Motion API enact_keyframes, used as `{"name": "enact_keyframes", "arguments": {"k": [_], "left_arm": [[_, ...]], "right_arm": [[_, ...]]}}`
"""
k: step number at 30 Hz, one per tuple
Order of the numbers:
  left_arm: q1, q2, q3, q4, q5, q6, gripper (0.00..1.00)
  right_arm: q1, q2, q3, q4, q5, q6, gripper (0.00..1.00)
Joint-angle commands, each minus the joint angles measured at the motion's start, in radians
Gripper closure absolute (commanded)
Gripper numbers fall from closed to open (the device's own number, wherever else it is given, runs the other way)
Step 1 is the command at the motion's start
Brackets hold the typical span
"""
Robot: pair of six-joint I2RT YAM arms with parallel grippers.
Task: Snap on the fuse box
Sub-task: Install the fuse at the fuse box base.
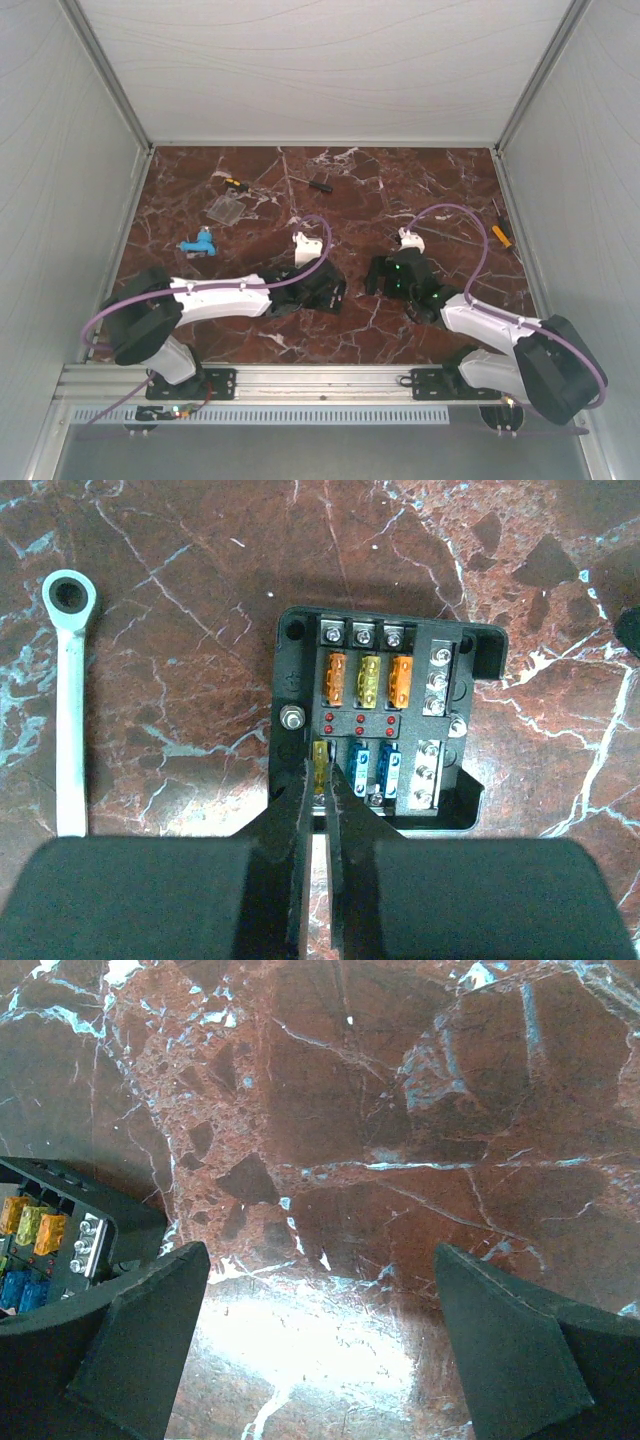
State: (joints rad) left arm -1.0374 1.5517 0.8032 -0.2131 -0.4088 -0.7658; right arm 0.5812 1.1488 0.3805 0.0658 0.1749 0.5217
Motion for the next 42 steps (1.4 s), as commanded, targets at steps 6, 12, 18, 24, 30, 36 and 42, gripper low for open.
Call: {"name": "enact_keyframes", "arguments": {"k": [6,12,18,24,30,36,42], "left_arm": [[-0.007,0.036,-0.006,0.075,0.035,0.113,1.0],[-0.007,0.01,-0.027,0.113,0.053,0.151,1.0],[-0.007,-0.028,-0.058,0.164,0.062,0.182,1.0],[-0.008,-0.018,-0.06,0.165,0.062,0.216,1.0],[-0.007,-0.007,-0.057,0.159,0.059,0.208,0.91],[-0.008,-0.003,-0.04,0.126,0.042,0.187,0.79],[-0.007,-0.027,-0.028,0.101,0.03,0.173,0.73]], "right_arm": [[-0.009,0.02,0.003,0.053,-0.019,0.001,0.07],[-0.008,0.043,0.01,0.062,-0.049,-0.008,0.06],[-0.008,0.057,0.013,0.072,-0.072,-0.014,0.06],[-0.009,0.069,0.017,0.076,-0.084,-0.017,0.06],[-0.01,0.079,0.021,0.077,-0.094,-0.022,0.06],[-0.009,0.083,0.023,0.075,-0.1,-0.024,0.06],[-0.009,0.083,0.023,0.075,-0.101,-0.025,0.06]]}}
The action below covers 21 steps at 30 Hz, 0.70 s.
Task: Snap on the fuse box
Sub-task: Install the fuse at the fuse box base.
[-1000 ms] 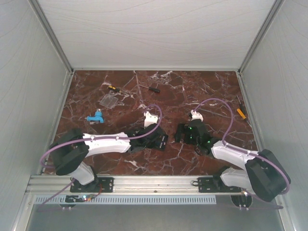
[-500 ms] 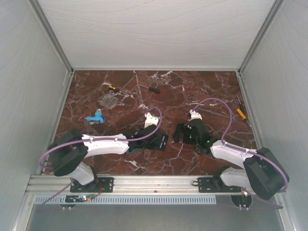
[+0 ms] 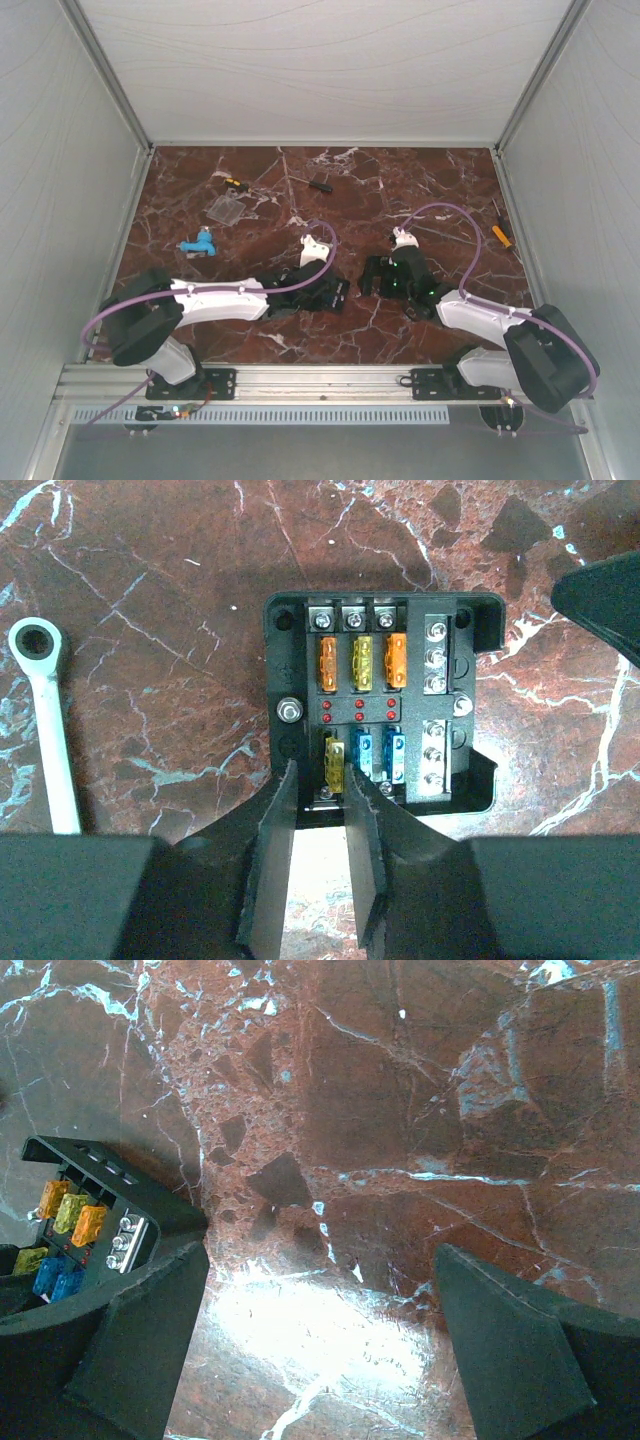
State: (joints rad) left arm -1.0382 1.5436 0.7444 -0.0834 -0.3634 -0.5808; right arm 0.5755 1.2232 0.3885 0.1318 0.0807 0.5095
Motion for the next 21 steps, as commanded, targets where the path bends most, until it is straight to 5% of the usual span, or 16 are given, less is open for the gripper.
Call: {"name": "enact_keyframes", "arguments": {"k": [1,9,21], "left_arm": [[-0.006,-0.022,0.035,-0.032,-0.014,-0.013,0.72],[-0.006,-0.043,0.08,-0.07,0.002,-0.032,0.69],[-0.006,0.004,0.18,-0.164,0.02,0.006,0.81]], "right_arm": [[-0.004,0.009,0.015,0.009,-0.008,-0.013,0.06],[-0.005,0.002,0.013,0.006,-0.005,-0.013,0.06],[-0.005,0.004,0.013,0.006,-0.005,-0.013,0.05]]}}
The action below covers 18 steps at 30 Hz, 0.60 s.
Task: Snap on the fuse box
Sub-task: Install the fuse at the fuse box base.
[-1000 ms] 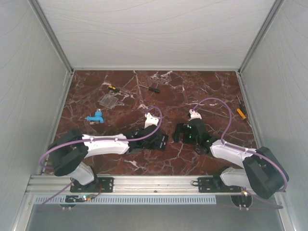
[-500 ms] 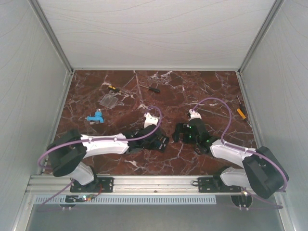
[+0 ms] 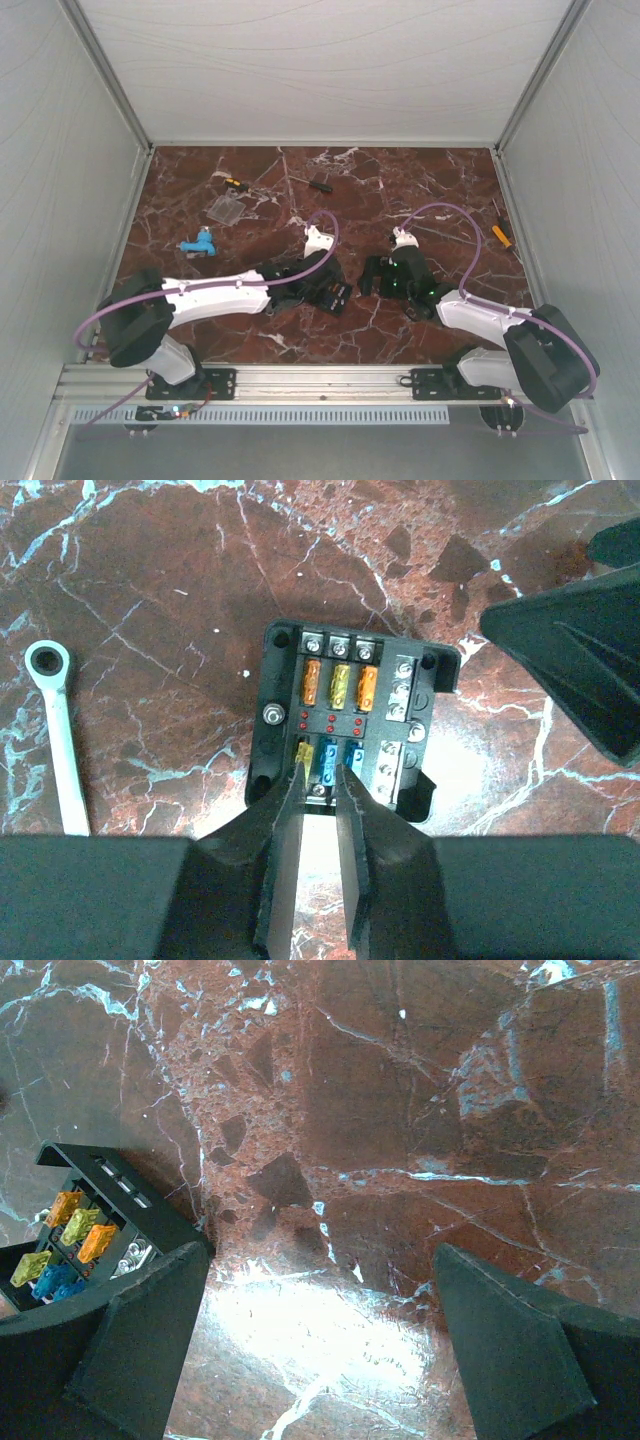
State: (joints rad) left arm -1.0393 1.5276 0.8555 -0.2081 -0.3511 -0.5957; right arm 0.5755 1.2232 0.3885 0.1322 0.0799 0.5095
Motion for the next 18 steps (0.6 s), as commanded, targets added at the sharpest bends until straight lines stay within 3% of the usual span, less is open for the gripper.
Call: {"name": "enact_keyframes", "arguments": {"k": [1,18], "left_arm": [[-0.005,0.028,0.078,-0.046,0.012,0.024,0.81],[0.016,0.099,0.128,-0.122,0.026,0.026,0.83]], "right_arm": [[-0.005,0.005,0.013,0.005,-0.005,-0.013,0.05],[-0.004,0.005,0.013,0.004,-0.004,-0.013,0.05]]}}
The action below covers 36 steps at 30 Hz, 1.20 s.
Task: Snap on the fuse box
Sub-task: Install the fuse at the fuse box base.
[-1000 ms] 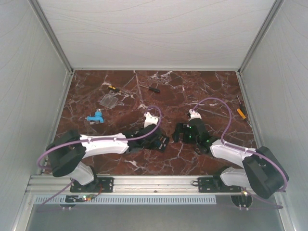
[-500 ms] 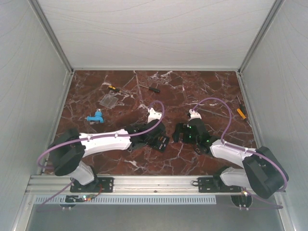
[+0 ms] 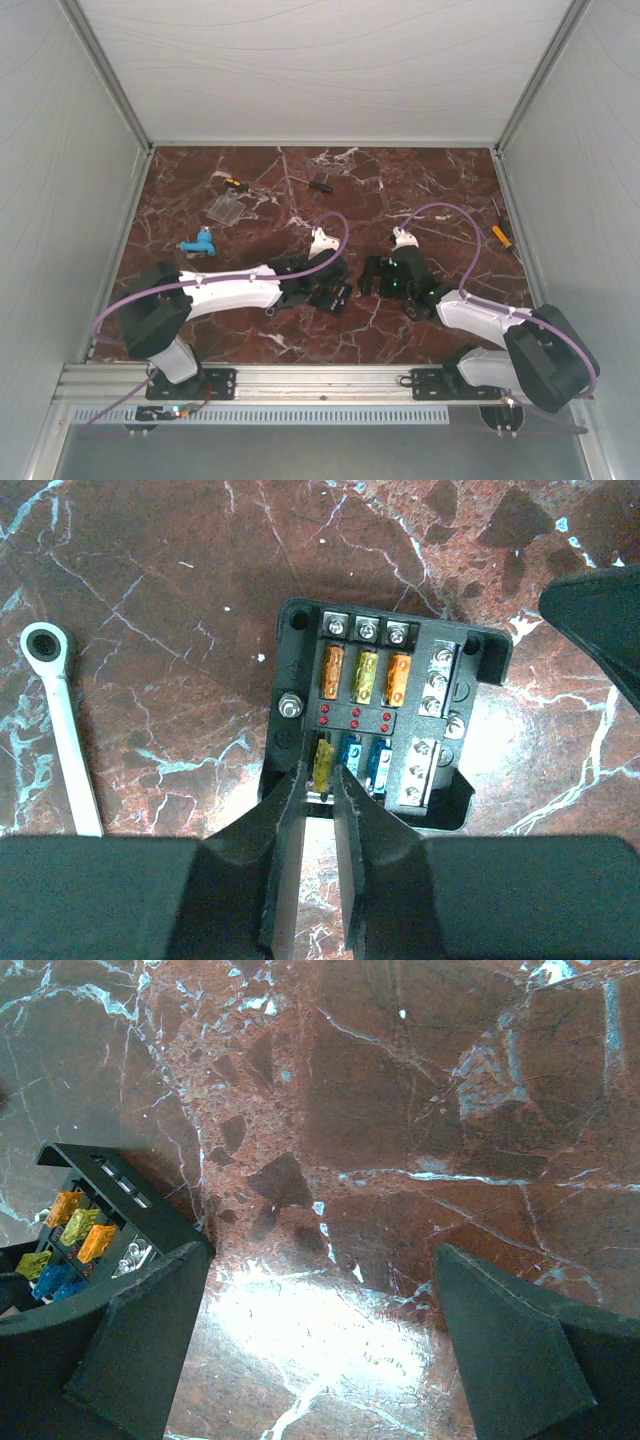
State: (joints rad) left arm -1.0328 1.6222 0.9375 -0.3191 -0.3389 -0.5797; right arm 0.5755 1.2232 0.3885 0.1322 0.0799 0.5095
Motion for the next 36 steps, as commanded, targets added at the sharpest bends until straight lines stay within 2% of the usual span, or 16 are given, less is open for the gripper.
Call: {"name": "enact_keyframes", "arguments": {"k": [1,9,16,22,36], "left_arm": [[0.01,0.005,0.045,-0.008,0.02,0.011,0.83],[0.02,0.023,0.047,-0.008,0.047,0.014,0.88],[0.026,0.04,0.047,-0.021,0.062,0.019,1.0],[0.046,0.051,0.037,-0.035,0.08,0.041,1.0],[0.075,0.07,0.053,-0.091,0.163,0.206,1.0]], "right_arm": [[-0.004,0.004,0.013,0.004,-0.004,-0.013,0.05],[-0.004,0.008,0.013,0.004,-0.004,-0.012,0.05],[-0.005,0.013,0.016,0.004,-0.005,-0.012,0.05],[-0.006,0.018,0.016,0.007,-0.009,-0.014,0.05],[-0.005,0.035,0.016,0.021,-0.022,-0.021,0.05]]}}
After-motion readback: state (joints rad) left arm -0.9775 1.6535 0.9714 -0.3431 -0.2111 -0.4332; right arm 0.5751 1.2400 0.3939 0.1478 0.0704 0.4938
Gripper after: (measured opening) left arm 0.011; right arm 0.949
